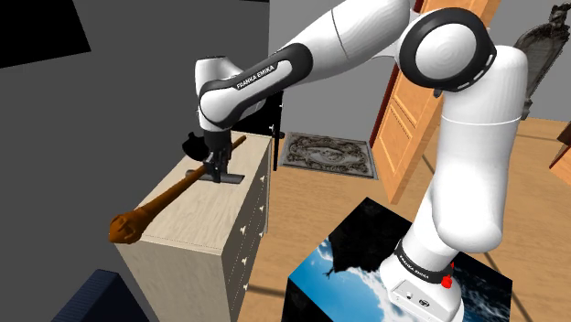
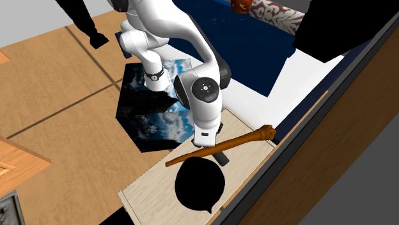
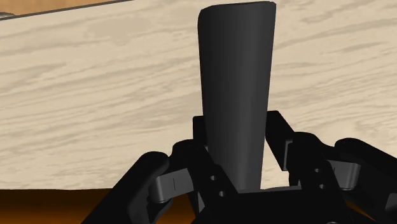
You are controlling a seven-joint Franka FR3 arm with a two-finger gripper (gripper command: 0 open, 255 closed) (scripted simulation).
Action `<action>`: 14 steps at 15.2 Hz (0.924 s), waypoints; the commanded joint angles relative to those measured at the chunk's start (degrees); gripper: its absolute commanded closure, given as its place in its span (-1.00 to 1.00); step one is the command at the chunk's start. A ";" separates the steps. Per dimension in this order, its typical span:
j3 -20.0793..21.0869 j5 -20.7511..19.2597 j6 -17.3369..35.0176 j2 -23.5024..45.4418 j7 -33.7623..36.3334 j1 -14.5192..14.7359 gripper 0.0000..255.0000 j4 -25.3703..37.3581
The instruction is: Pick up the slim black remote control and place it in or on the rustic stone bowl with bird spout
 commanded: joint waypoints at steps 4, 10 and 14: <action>0.03 0.17 -3.20 -1.80 0.00 -0.15 1.00 1.44; 0.08 0.31 -7.32 -3.49 0.14 -0.23 1.00 3.89; 0.11 0.37 -10.13 -4.40 0.26 -0.27 1.00 5.80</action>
